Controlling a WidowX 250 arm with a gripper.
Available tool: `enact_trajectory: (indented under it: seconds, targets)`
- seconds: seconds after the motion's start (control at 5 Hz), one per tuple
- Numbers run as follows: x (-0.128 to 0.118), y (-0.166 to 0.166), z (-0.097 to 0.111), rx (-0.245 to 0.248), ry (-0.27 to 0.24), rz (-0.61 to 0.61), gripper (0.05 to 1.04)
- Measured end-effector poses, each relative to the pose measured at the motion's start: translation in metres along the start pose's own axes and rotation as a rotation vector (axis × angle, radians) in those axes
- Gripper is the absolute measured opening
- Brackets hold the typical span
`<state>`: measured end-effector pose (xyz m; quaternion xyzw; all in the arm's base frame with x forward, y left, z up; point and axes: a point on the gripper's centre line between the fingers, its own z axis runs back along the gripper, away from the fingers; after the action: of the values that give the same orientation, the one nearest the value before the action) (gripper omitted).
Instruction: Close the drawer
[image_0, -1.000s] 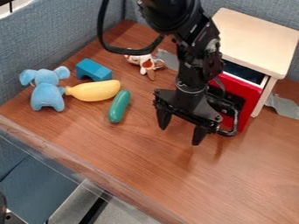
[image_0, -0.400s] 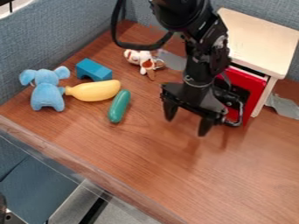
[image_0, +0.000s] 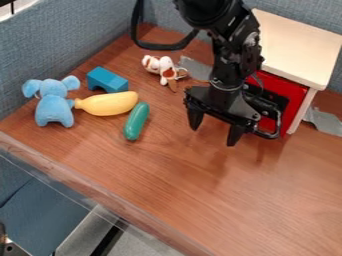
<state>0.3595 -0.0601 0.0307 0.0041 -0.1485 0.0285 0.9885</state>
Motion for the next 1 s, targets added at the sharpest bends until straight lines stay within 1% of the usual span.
enact_trajectory:
  seconds: [0.2,0.4,0.6,0.8,1.0]
  targets:
    - [-0.002,0.002,0.0,-0.014,0.019,0.018,1.001]
    - [-0.019,-0.001,-0.003,-0.006,0.073,-0.007,1.001]
    - [-0.029,-0.011,0.011,-0.024,0.091,-0.046,1.001]
    - [-0.03,-0.014,0.033,-0.038,0.055,-0.052,1.001]
    - [-0.03,-0.014,0.059,-0.045,0.048,-0.06,1.001]
